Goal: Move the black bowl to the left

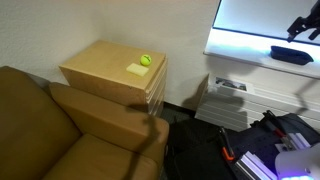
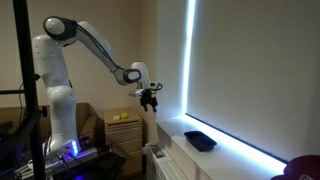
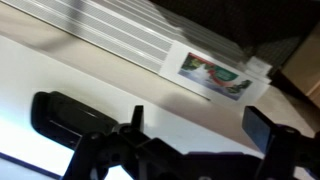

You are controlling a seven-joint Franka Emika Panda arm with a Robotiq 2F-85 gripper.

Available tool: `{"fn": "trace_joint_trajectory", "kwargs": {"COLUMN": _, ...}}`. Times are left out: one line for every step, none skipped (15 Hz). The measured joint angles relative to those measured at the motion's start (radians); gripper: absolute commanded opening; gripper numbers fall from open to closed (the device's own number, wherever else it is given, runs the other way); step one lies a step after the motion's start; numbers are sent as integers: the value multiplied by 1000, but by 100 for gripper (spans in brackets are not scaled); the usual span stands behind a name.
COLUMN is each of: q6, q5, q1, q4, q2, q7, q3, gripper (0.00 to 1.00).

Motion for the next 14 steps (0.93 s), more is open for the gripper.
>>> {"fn": "trace_joint_trajectory", "kwargs": {"q6": 76, "q5": -37, "q1": -44, "q4": 5, "q2": 38, "q7": 11, "q3": -26, "gripper": 100}}
{"fn": "trace_joint_trajectory", "kwargs": {"q6": 130, "q5": -49, "q1": -79, "q4": 16, "q2": 75, "q7": 29, "q3": -46, "gripper": 100}}
{"fn": "trace_joint_trajectory", "kwargs": {"q6": 153, "q5": -49, "q1": -102, "q4": 38, "q2": 108, "q7": 60, "q3": -57, "gripper": 100}}
{"fn": "trace_joint_trajectory", "kwargs": {"q6": 157, "q5": -49, "q1": -114, "q4": 62, "q2": 130, "q7": 88, "q3": -59, "gripper": 100}}
{"fn": "trace_joint_trajectory", "kwargs": {"q6": 157, "q5": -49, "q1": -114, "q4": 80, "q2": 143, "q7": 107, "q3": -58, "gripper": 100}}
{"fn": "trace_joint_trajectory", "kwargs": {"q6": 157, "q5": -49, "q1": -112, "q4": 89, "q2": 149, "q7": 121, "q3": -53, "gripper": 100}}
{"fn": "trace_joint_trajectory", "kwargs": {"q6": 156, "q5": -48, "q1": -110, "q4": 91, "q2": 148, "q7": 123, "q3": -52, "gripper": 100}}
{"fn": "trace_joint_trajectory", "kwargs": {"q6": 156, "q5": -63, "q1": -110, "q4": 91, "q2": 150, "q7": 129, "q3": -53, "gripper": 100}}
{"fn": "trace_joint_trajectory", "kwargs": {"q6": 174, "q5": -127, "q1": -115, "q4": 96, "q2": 161, "q7": 187, "q3": -59, "gripper": 100}}
{"fn": "trace_joint_trajectory", "kwargs": {"q6": 214, "q5": -199, "q1": -122, "q4": 111, "q2": 190, "q7": 275, "q3": -69, "gripper": 100}}
{"fn": "trace_joint_trajectory", "kwargs": {"q6": 264, "q5": -248, "q1": -127, "q4": 137, "q2": 236, "q7": 356, "q3": -84, "gripper": 100}}
{"fn": "trace_joint_trajectory", "kwargs": {"q6": 309, "q5": -270, "q1": -129, "q4": 172, "q2": 292, "q7": 429, "q3": -101, "gripper": 100}}
{"fn": "trace_joint_trajectory", "kwargs": {"q6": 340, "q5": -268, "q1": -130, "q4": 217, "q2": 355, "q7": 491, "q3": -116, "gripper": 100}}
{"fn": "trace_joint_trajectory", "kwargs": {"q6": 361, "q5": -249, "q1": -130, "q4": 264, "q2": 417, "q7": 546, "q3": -123, "gripper": 100}}
